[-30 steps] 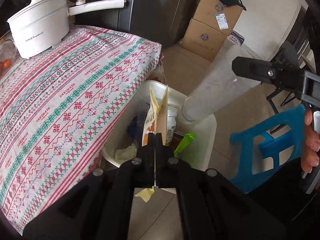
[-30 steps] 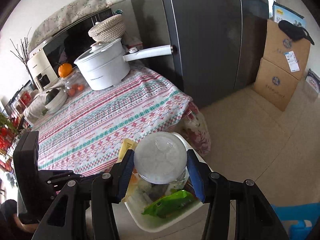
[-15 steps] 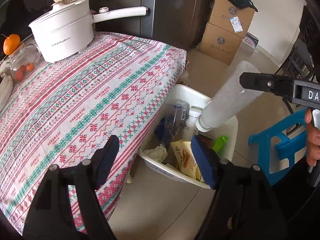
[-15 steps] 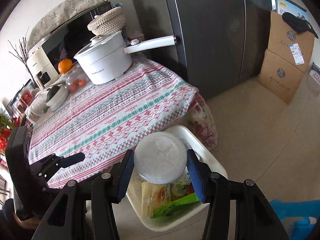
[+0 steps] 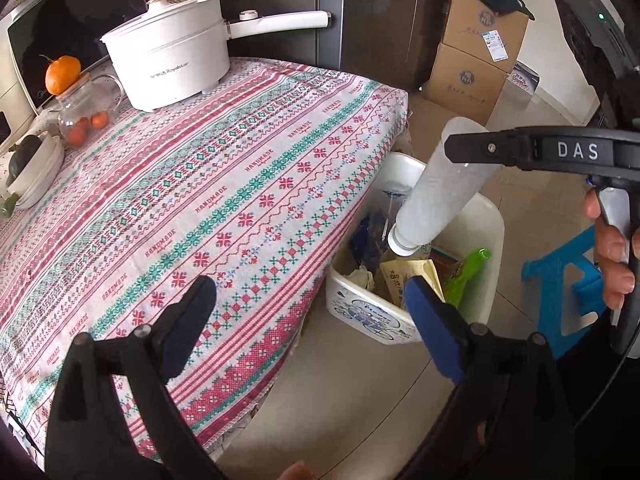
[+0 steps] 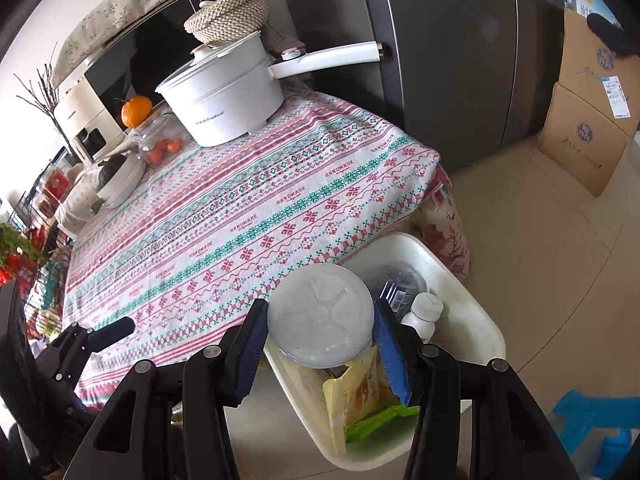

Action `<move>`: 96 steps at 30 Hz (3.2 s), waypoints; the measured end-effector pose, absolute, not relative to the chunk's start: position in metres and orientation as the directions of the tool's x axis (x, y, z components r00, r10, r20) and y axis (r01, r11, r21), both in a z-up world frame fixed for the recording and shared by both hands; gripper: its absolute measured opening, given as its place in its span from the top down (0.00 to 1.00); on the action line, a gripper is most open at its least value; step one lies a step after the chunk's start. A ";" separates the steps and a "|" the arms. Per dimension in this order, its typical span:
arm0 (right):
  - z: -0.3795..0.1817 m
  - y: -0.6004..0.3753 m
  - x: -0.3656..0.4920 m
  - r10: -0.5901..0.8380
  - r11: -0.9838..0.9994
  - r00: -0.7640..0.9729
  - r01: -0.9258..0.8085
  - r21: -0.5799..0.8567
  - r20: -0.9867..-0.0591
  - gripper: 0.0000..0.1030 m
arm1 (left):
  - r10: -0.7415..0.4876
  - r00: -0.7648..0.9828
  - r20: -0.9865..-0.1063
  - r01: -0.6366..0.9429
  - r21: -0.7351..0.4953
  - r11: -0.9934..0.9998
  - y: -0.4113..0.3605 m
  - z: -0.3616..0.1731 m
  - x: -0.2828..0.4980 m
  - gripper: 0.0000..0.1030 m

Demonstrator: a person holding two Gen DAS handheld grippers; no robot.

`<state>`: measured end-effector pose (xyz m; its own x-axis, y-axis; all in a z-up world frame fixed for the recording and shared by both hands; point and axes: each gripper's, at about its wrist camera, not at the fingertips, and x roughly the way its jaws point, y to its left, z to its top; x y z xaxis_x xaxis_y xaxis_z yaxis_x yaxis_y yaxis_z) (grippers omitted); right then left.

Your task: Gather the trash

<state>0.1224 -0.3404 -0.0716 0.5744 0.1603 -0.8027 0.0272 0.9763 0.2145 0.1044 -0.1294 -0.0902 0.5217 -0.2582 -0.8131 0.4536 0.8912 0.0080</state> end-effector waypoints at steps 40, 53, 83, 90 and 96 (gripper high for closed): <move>0.022 -0.274 -0.041 -0.182 0.983 0.845 0.141 -0.117 -0.503 0.00 | -0.018 0.813 -0.582 0.045 0.032 0.998 -0.055 0.011 -0.013 0.01; 0.020 -0.271 -0.039 -0.172 0.985 0.848 0.136 -0.109 -0.502 0.00 | -0.014 0.827 -0.562 0.043 0.039 0.998 -0.060 0.014 -0.018 0.01; 0.019 -0.270 -0.037 -0.171 0.985 0.845 0.135 -0.108 -0.507 0.00 | -0.027 0.818 -0.574 0.051 0.025 0.998 -0.061 0.013 -0.020 0.01; 0.019 -0.270 -0.037 -0.170 0.985 0.844 0.134 -0.107 -0.508 0.00 | -0.026 0.817 -0.576 0.049 0.025 0.998 -0.061 0.012 -0.021 0.01; 0.019 -0.270 -0.036 -0.168 0.985 0.843 0.131 -0.108 -0.511 0.00 | -0.025 0.817 -0.577 0.048 0.023 0.999 -0.061 0.011 -0.022 0.01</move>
<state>-0.0359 -0.2702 0.0189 0.8430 -0.1680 -0.5111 0.1310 0.9855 -0.1079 -0.0218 -0.0609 0.0109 0.8166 -0.0254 -0.5767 0.0475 0.9986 0.0232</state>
